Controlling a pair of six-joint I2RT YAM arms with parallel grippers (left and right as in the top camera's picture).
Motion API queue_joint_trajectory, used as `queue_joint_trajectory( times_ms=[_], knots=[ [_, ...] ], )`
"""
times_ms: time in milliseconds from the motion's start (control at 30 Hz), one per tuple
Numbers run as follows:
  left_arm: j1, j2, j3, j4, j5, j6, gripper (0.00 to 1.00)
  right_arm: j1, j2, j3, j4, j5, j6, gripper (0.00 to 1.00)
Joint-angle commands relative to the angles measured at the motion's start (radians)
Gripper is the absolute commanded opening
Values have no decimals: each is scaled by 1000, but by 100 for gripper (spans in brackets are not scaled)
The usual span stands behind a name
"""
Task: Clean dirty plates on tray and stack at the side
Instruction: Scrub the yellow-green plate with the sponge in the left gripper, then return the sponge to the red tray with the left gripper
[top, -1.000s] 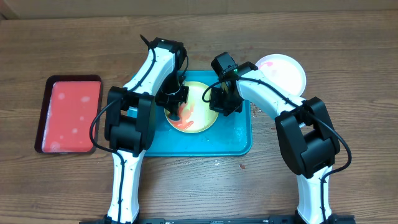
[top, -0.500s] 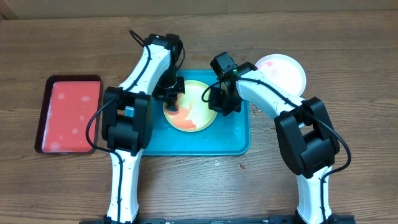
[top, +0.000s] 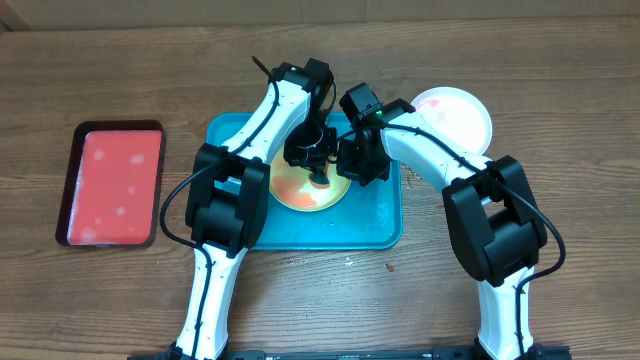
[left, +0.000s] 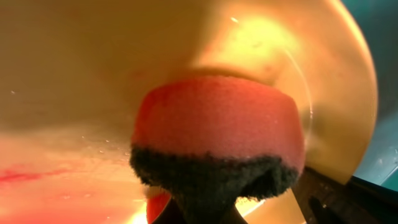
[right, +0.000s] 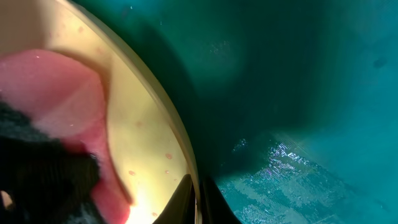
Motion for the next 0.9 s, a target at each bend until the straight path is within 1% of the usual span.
queue_joint_trajectory(
  times_ms=[0,100,133,300,400,500,633,700,800,833,867],
  knots=[
    [38,27,18,-19,-138,-34,4,-7,43,-22,-15,81,6,4],
    [78,27,17,-47,-283,-93,4,-7,43,-22,-16,81,6,4],
    [92,27,17,-53,-312,-108,4,-7,43,-22,-16,81,6,4],
    [149,26,21,-58,-414,-111,4,-7,43,-22,-16,81,6,4],
    [181,26,61,-104,-417,-121,4,-7,43,-20,-12,81,6,4],
    [214,15,148,-177,-402,-180,4,-7,43,2,-13,81,6,4],
    [263,-45,280,-224,-287,-172,4,-6,21,46,-31,81,4,4],
    [292,-96,316,-234,-253,-170,4,1,0,61,-31,82,-36,4],
    [347,-177,320,-236,-278,-170,4,28,-34,92,-39,103,-101,4],
    [389,-206,320,-242,-325,-170,4,51,-51,113,-56,162,-101,4],
    [415,-213,320,-250,-340,-170,4,68,-61,127,-67,201,-101,4]
  ],
)
